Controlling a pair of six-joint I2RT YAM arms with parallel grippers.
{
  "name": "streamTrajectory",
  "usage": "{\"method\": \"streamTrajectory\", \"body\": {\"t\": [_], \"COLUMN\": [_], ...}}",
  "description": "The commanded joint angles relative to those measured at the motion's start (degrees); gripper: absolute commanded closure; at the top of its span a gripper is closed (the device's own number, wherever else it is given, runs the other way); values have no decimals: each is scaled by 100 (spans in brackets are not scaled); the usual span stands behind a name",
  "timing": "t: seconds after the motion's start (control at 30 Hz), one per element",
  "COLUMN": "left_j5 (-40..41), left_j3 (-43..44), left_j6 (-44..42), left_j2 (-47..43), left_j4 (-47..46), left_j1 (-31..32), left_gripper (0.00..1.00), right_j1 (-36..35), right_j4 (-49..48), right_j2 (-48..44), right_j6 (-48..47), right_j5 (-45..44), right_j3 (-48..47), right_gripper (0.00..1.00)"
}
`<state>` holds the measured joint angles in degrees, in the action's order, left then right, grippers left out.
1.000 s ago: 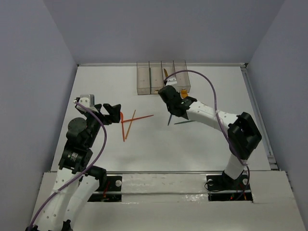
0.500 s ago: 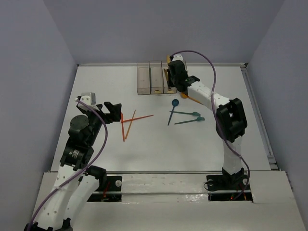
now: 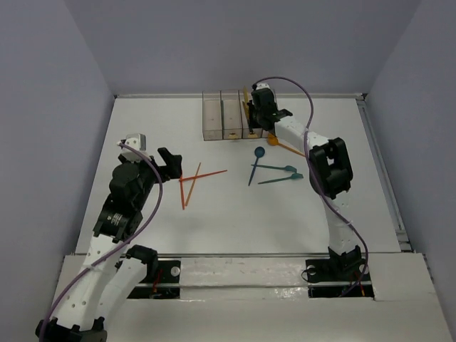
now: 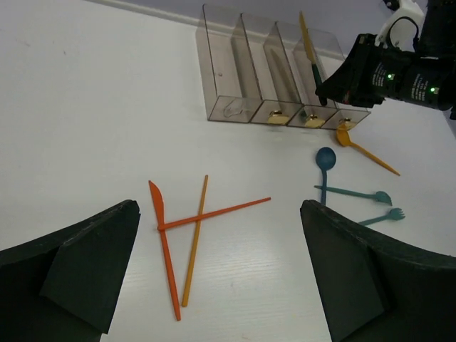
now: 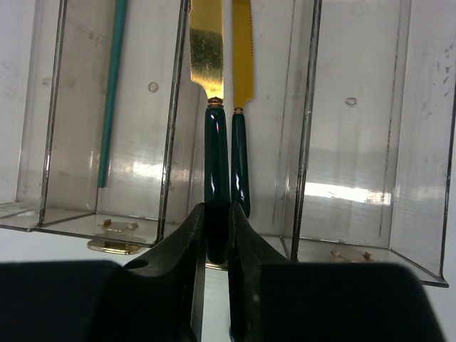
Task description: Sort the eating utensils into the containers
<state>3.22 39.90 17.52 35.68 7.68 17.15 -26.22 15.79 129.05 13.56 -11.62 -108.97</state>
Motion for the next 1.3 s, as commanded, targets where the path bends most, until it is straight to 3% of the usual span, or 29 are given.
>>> {"method": "streamTrajectory", "body": {"t": [0.0,0.03,0.13,0.23,0.37,0.43,0.57,0.77,1.1,1.27], "left_j5": [196,222,302,407,495,521,530,399,530,626], "left_j3": [316,351,387,326,115,18,-149,-701,-1169,-1222], "left_j6": [374,427,638,928,1341,1500,1737,2246,2283,2221], "left_j2": [202,220,316,483,747,974,1361,1854,2900,2953], "left_j4": [347,505,751,1067,1183,1200,1166,744,-117,-390], "left_j1": [-27,-27,-27,-27,-27,-27,-27,-27,-27,-27], "left_gripper": [4,8,31,38,41,47,55,64,77,77], "right_j1": [47,47,47,47,47,47,-172,-674,-982,-1035], "right_j4": [-200,-208,-278,-349,-322,-401,-1120,-1518,-1755,-1755], "right_j2": [-38,-64,-274,-565,-1048,-1399,-2785,-3966,-5065,-5224], "right_j6": [146,147,156,155,190,348,700,1087,1017,955], "right_j5": [204,178,142,265,616,959,1406,1619,1829,1944], "right_j3": [-353,-327,-195,-125,68,374,2189,4038,5201,5517], "right_gripper": [71,63,41,30,29,29,29,37,42,42]}}
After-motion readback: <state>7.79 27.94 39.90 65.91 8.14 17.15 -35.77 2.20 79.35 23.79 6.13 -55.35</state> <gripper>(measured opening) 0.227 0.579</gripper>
